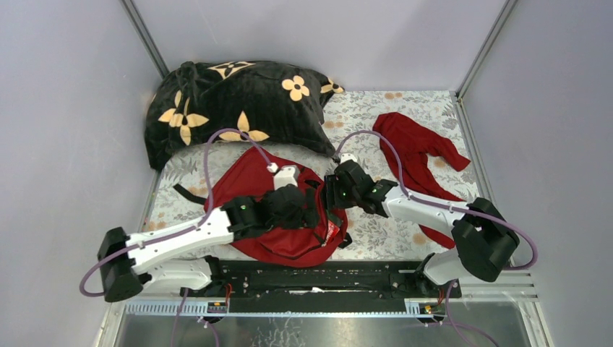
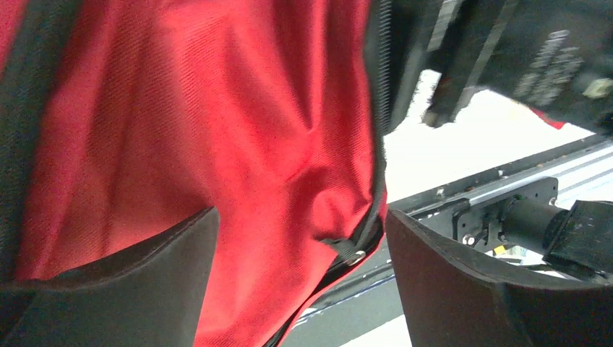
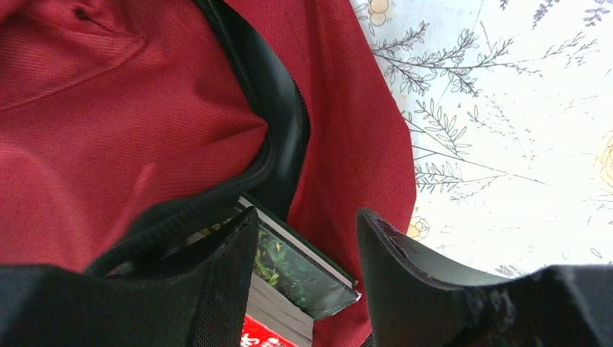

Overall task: Pack the student bag
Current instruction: Zip the student bag at the center of the board.

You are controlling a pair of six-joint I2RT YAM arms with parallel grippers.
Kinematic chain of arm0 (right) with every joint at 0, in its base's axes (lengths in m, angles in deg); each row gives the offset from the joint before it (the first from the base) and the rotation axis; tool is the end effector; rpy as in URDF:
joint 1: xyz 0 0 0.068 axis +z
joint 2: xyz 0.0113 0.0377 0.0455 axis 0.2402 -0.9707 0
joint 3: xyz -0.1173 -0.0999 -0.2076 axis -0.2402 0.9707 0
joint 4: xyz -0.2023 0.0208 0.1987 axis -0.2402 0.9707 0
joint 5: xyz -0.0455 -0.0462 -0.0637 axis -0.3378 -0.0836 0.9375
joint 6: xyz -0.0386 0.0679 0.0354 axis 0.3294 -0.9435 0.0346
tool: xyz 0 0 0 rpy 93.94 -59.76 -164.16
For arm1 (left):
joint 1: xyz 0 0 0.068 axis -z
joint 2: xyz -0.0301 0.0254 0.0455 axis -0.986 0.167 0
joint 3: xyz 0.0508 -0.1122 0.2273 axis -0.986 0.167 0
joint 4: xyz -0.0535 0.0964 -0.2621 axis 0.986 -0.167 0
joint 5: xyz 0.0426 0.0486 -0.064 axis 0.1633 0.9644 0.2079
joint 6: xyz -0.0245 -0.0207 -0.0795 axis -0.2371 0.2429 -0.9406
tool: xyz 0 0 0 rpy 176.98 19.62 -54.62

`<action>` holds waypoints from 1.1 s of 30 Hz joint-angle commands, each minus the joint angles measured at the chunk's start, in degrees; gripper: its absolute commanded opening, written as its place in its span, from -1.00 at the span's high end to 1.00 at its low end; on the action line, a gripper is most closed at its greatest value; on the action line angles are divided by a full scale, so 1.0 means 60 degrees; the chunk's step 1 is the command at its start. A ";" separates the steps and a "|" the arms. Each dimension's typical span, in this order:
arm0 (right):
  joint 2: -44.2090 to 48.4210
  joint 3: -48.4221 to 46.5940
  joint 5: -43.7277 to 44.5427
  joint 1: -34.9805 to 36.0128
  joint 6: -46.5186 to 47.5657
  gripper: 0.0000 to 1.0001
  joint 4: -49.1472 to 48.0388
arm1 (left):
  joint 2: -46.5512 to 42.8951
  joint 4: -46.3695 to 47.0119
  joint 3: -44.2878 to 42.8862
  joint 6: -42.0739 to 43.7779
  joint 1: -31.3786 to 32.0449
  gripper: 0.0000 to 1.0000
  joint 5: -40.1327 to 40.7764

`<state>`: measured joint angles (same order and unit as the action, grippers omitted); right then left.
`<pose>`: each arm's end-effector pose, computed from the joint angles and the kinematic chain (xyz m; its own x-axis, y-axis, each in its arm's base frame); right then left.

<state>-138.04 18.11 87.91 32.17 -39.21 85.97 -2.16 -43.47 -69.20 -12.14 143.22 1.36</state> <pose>0.2467 0.2491 0.1562 -0.7387 -0.0628 -0.6711 -0.3723 0.8680 0.3285 0.1474 -0.2380 0.2225 -0.8280 -0.1198 -0.5478 0.1364 0.9046 -0.4039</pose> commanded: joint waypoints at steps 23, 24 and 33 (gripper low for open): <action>0.0690 0.0756 -0.0925 -0.0991 -0.0780 -0.15 -0.1035 | 0.0850 0.1652 0.0389 -0.0147 -0.0247 1.00 0.0995; 0.0526 0.0696 -0.0956 -0.0995 -0.0789 -0.15 -0.1071 | 0.0626 0.1616 0.0577 -0.0201 -0.0305 1.00 0.0890; -0.1195 0.0043 -0.1306 -0.0997 -0.0946 -0.13 -0.1995 | 0.0029 0.1433 0.1157 -0.0575 -0.0518 1.00 0.0468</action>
<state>-142.72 21.14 81.20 26.20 -43.69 79.29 -1.16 -33.87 -63.30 -14.35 140.59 3.34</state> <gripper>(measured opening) 0.565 0.014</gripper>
